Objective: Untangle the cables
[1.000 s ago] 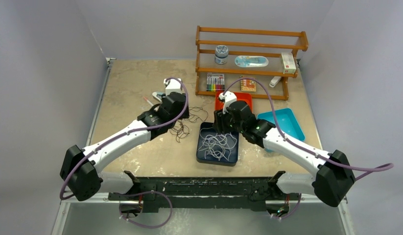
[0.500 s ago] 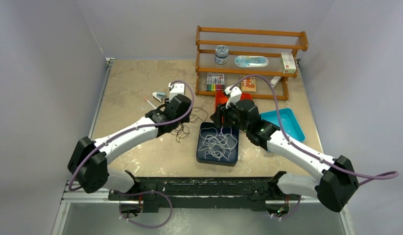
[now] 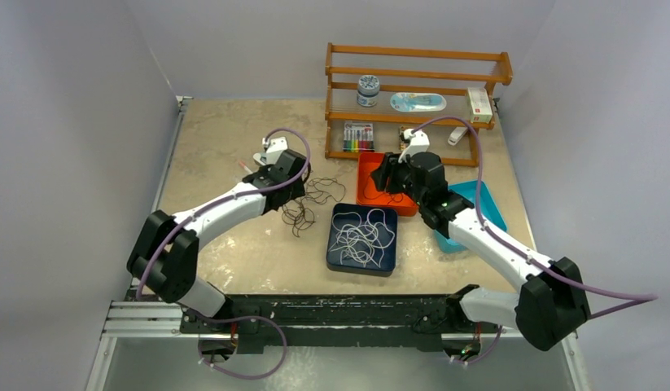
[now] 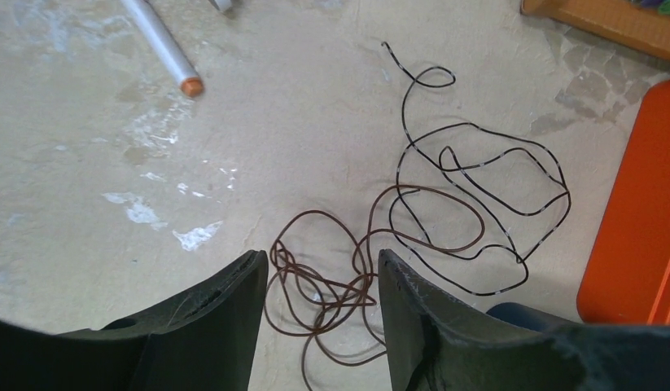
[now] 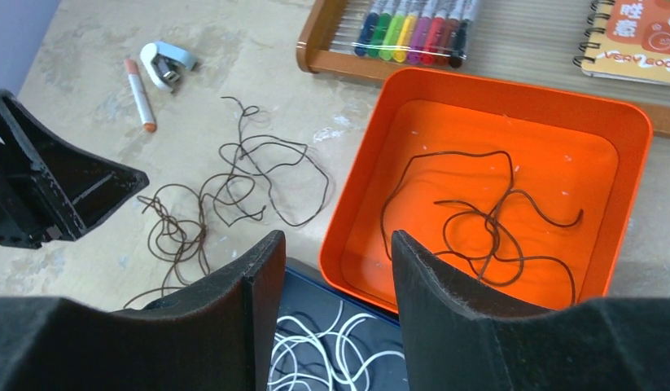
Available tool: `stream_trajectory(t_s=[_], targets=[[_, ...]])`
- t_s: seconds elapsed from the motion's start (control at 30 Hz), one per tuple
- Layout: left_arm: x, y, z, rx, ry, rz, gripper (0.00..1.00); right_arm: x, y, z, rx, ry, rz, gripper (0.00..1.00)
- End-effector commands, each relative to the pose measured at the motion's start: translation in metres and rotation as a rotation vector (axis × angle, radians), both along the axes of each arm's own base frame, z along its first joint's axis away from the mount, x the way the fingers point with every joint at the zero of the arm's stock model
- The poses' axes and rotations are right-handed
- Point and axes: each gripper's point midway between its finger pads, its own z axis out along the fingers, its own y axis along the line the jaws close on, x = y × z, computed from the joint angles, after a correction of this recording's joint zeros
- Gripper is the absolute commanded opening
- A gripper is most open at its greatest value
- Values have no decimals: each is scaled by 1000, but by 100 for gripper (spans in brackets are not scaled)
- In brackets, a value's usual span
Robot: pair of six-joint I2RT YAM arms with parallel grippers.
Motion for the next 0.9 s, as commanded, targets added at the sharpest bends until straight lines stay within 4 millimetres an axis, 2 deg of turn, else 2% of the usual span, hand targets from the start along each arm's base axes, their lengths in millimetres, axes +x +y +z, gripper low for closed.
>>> stream_trajectory(t_s=[0.0, 0.13, 0.33, 0.5, 0.7, 0.87], targets=[[7, -16, -13, -78, 16, 2, 52, 12, -4, 9, 41, -26, -33, 54], [6, -18, -30, -86, 50, 21, 54, 11, -4, 5, 37, -21, -30, 54], [13, -30, -36, -141, 40, 26, 56, 12, -3, 1, 36, -16, -24, 54], [16, -27, -43, -125, 49, 42, 54, 13, -2, -2, 27, -11, -20, 54], [14, -13, -39, -69, 35, 49, 37, 14, -3, -4, 23, -11, -27, 54], [13, 2, -29, -23, 13, 55, 12, 15, -3, -6, 26, -6, -33, 54]])
